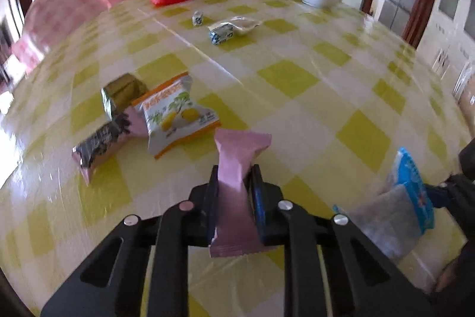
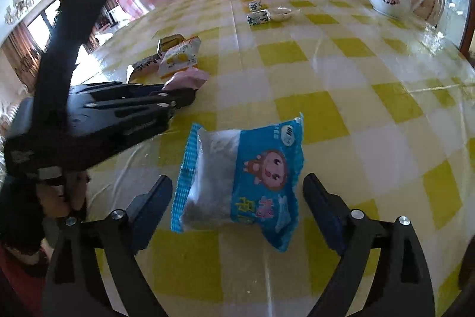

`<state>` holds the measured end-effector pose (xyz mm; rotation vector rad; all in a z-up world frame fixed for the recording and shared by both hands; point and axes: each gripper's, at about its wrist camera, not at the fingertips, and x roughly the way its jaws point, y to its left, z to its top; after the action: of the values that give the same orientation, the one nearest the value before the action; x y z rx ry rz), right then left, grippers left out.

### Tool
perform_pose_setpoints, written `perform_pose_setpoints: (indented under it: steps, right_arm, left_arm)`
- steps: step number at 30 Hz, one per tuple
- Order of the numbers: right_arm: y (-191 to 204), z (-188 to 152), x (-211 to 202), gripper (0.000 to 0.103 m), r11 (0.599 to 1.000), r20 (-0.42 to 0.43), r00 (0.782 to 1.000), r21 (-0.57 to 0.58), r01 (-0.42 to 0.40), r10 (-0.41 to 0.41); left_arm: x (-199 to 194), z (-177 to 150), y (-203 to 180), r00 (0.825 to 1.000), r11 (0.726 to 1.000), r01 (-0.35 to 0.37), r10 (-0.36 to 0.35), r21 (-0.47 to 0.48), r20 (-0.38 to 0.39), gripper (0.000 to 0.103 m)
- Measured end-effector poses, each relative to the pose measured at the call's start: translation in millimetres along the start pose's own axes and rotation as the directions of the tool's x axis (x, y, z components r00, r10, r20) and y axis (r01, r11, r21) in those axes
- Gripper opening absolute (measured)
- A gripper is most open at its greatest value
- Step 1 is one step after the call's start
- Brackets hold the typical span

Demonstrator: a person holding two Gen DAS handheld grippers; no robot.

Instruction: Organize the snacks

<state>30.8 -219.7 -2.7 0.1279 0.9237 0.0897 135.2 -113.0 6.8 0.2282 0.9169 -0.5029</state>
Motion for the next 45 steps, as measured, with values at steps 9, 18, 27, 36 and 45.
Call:
perform_pose_setpoints:
  steps: [9, 18, 27, 36, 45]
  right_arm:
    - [24.7, 1.3, -0.2, 0.054, 0.99, 0.058, 0.995, -0.11, 0.092, -0.086]
    - [-7.5, -9.6, -27.7, 0.052, 0.997, 0.131, 0.989, 0.037, -0.068, 0.062]
    - [-14.2, -7.6, -33.4, 0.052, 0.993, 0.156, 0.985, 0.086, -0.085, 0.071]
    - [-3.9, -27.2, -50.3, 0.052, 0.978, 0.182, 0.969, 0.095, -0.184, 0.165]
    - [10.9, -62.7, -73.6, 0.052, 0.947, 0.191, 0.941, 0.109, -0.303, 0.279]
  left_arm:
    - [-12.0, -7.9, 5.7, 0.999, 0.999, 0.03, -0.028, -0.045, 0.031, 0.02]
    - [-17.9, -8.7, 3.4, 0.996, 0.995, 0.076, -0.072, -0.062, 0.049, 0.02]
    - [-40.6, -31.2, 13.4, 0.996, 0.989, 0.043, -0.031, -0.142, 0.089, 0.02]
    - [-86.4, -82.2, 10.7, 0.986, 0.971, 0.021, 0.019, -0.24, 0.163, 0.02]
    - [-127.2, -128.1, -9.6, 0.981, 0.973, -0.03, 0.072, -0.228, 0.178, 0.02]
